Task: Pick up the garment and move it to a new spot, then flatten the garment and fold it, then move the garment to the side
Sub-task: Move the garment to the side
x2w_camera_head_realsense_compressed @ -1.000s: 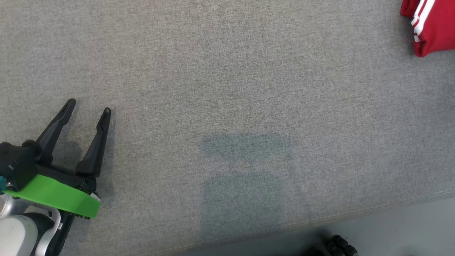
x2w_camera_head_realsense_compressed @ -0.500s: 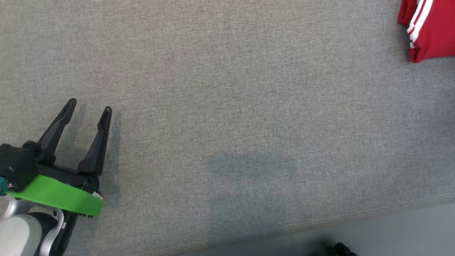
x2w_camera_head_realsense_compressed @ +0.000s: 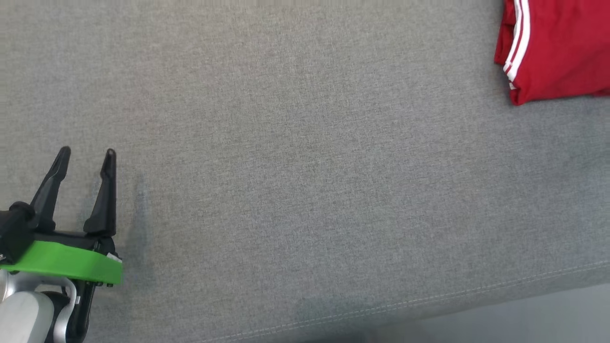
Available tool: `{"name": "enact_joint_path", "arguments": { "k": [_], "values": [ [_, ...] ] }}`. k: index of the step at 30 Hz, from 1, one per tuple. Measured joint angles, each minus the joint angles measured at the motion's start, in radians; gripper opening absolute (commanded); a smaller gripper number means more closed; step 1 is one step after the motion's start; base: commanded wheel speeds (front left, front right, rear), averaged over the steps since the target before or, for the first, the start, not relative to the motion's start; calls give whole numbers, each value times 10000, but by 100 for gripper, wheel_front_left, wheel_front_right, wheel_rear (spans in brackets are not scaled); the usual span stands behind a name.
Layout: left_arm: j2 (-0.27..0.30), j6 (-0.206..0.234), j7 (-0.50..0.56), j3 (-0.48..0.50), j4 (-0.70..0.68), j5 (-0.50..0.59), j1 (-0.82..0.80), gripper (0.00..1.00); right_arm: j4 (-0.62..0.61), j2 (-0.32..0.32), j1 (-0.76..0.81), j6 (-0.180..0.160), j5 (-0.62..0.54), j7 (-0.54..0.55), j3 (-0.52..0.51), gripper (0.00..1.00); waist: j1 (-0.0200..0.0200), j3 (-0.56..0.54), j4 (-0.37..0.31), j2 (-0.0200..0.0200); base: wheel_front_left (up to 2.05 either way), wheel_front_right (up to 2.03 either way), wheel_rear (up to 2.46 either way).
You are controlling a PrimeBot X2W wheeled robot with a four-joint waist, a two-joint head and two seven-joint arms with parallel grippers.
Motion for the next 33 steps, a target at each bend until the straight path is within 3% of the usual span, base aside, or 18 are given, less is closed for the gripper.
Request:
{"name": "enact_joint_path", "arguments": {
  "k": [6, 14, 22, 33],
  "values": [
    [-343, 27, -228, 397, 869, 274, 468, 100, -543, 805, 1427, 100, -228, -17, 422, 100, 0, -827, -1, 0, 0, 0, 0],
    [-978, 38, -314, 426, 1814, 408, 1413, 100, -1392, 1891, 3515, -31, -731, -17, 872, 100, 0, -1959, 116, 0, 0, 0, 0],
    [-1158, 38, -384, 428, 2316, 410, 2080, 100, -1881, 2665, 5074, -119, -1185, -15, 1411, 100, 0, -2952, 357, 0, 0, 0, 0],
    [-1292, 36, -393, 247, 2362, 537, 2593, 100, -2865, 2537, 6084, -297, -1774, -15, 1547, 100, -1, -4371, 661, 0, 0, 0, 0]
  ]
}}
